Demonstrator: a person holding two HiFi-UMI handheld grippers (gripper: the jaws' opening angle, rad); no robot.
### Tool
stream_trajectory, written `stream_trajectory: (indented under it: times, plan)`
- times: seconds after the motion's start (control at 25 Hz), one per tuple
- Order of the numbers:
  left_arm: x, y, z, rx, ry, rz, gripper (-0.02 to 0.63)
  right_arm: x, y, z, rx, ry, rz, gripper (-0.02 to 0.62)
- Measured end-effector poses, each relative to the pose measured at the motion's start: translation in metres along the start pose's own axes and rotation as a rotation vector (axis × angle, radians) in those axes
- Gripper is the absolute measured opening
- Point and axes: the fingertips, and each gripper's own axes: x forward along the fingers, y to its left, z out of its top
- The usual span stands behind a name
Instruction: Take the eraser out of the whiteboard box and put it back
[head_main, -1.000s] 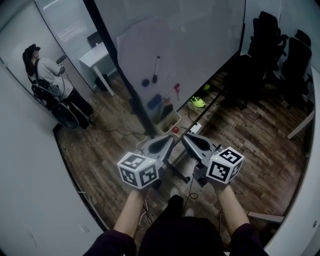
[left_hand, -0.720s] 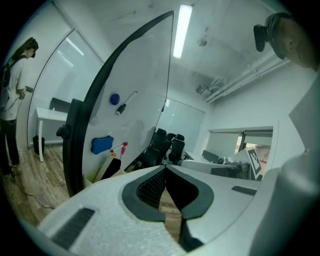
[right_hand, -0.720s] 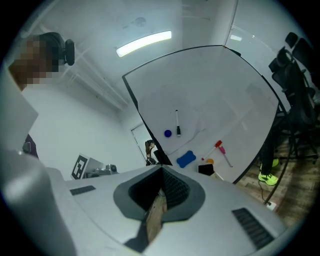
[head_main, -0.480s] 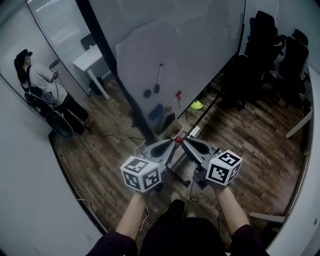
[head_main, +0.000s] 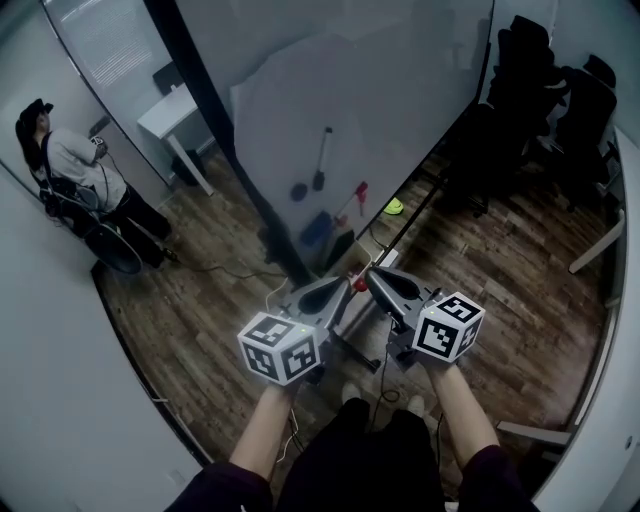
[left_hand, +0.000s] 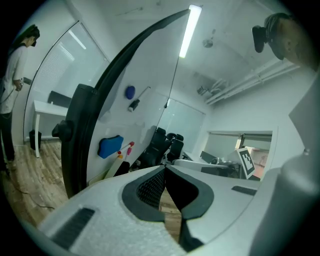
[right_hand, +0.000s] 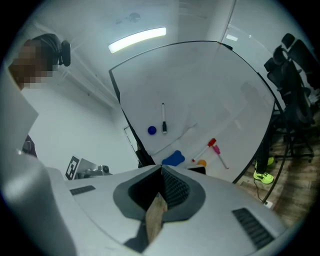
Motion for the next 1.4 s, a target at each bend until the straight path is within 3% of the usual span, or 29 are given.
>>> stream_trajectory:
  times: [0.44, 0.8, 1.4]
  plan:
    - [0.011, 0.015, -0.004, -0.030, -0.022, 0.097, 0.006, 0.011, -0.024, -0.003, 0.024, 0.056, 0.063, 0.005]
    - [0.011, 0.015, -0.007, -0.040, -0.030, 0.134, 0.006, 0.040, -0.052, -0.011, 0.040, 0.092, 0.035, 0.009]
    - [0.004, 0.030, -0.011, -0.063, -0.042, 0.179, 0.006, 0.094, -0.095, -0.025, 0.071, 0.172, -0.061, 0.227]
